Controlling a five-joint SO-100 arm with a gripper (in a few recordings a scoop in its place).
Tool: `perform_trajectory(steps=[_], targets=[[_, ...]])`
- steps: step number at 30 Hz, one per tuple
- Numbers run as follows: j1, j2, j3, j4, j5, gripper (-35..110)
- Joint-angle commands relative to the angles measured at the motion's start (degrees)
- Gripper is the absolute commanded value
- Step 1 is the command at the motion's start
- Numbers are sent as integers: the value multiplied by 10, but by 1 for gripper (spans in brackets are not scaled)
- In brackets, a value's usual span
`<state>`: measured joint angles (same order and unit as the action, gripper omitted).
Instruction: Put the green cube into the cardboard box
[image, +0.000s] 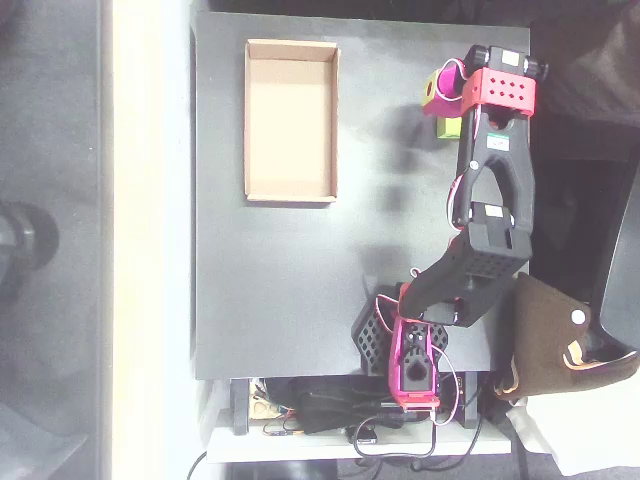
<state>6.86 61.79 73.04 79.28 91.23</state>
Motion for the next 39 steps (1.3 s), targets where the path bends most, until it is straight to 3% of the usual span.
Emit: perform_trajectory(steps=[1, 32, 39], targets=[[2, 1, -9, 0, 67, 48], [-6, -13, 14, 0, 61, 48], [-5, -12, 14, 4, 62, 36]])
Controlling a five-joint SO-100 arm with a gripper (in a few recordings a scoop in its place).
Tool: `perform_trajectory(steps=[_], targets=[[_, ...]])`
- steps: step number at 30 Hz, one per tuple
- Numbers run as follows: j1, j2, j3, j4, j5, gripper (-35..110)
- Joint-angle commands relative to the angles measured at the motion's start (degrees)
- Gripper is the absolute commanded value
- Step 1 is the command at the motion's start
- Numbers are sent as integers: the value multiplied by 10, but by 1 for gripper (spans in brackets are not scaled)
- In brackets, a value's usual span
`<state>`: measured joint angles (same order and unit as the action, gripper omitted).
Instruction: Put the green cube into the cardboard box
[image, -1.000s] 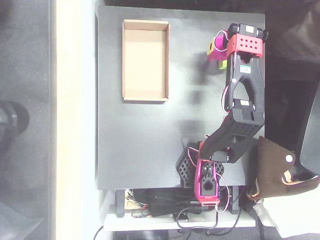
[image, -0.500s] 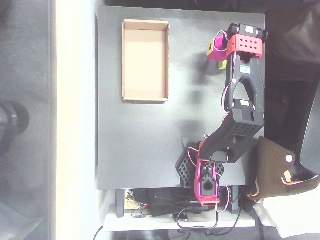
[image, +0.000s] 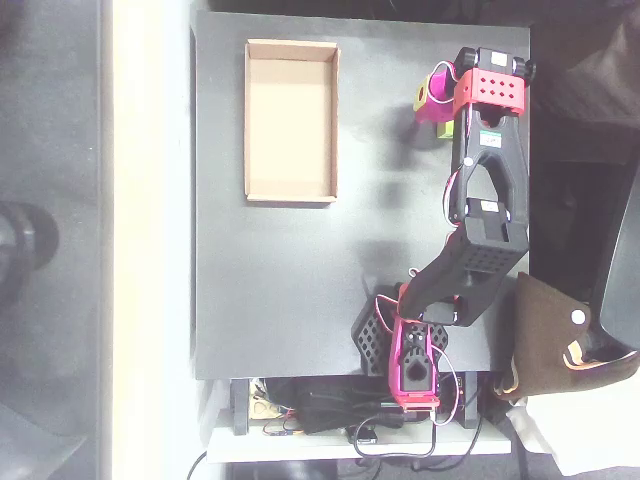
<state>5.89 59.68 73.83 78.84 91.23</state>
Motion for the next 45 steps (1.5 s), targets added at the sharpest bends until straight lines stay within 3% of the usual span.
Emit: perform_trajectory(steps=[1, 15, 27, 45], targets=[[6, 9, 6, 11, 62, 33], [12, 13, 6, 11, 64, 12], [13, 51, -2, 11, 63, 11], [4, 316, -3, 4, 62, 11]])
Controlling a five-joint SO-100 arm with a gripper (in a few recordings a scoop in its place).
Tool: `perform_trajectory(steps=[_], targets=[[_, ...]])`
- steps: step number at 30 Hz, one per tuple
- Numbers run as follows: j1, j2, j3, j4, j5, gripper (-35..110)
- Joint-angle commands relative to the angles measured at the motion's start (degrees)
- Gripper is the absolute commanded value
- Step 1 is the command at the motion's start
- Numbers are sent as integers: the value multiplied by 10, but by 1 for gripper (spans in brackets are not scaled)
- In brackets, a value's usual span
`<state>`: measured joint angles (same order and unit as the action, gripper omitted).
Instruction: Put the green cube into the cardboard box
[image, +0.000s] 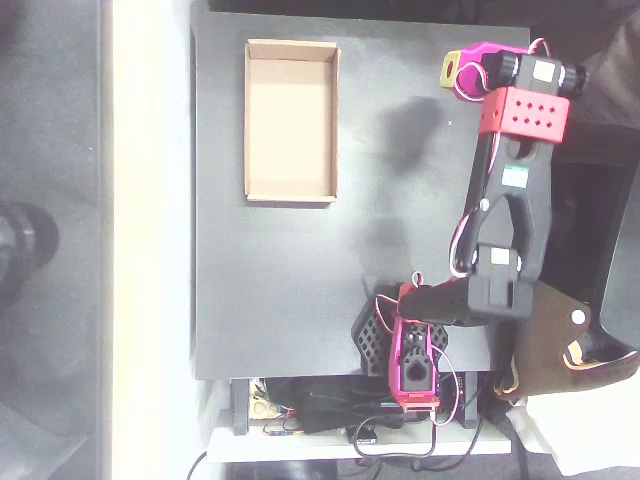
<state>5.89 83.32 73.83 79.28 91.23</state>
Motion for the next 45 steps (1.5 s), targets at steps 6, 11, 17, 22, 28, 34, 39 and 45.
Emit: perform_trajectory(steps=[6, 11, 17, 22, 28, 34, 39, 45], targets=[[-23, 165, -3, 0, 62, 11], [-77, 204, -3, 0, 62, 11], [-167, 218, -3, -1, 62, 11], [-247, 215, -3, -1, 62, 11], [-336, 209, 4, -1, 62, 11], [-399, 156, 1, -1, 62, 11], [-405, 89, -2, -2, 62, 11], [-405, 18, -2, -2, 62, 11]])
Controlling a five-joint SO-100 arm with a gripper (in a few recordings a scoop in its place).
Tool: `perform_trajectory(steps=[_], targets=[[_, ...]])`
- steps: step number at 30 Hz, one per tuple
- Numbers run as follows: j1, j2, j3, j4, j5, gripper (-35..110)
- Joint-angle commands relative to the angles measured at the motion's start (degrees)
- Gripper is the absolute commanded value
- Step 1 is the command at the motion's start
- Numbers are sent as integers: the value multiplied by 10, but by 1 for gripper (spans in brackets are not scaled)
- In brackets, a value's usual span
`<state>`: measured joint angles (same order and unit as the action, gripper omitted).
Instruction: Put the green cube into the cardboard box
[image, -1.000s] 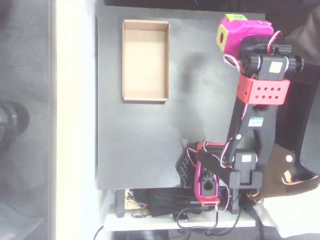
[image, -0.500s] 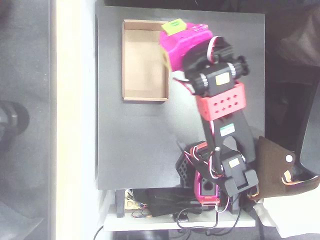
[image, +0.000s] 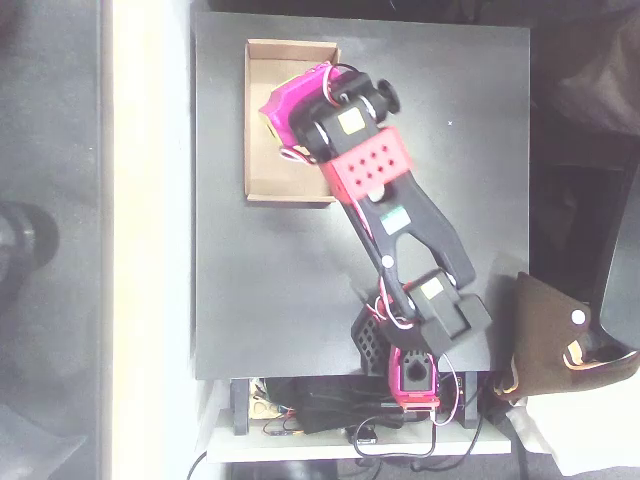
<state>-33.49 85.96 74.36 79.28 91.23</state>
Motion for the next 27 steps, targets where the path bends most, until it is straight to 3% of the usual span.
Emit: perform_trajectory(steps=[1, 27], targets=[[-11, -20, -7, -2, 62, 11], [-11, -208, -21, -3, 62, 11]])
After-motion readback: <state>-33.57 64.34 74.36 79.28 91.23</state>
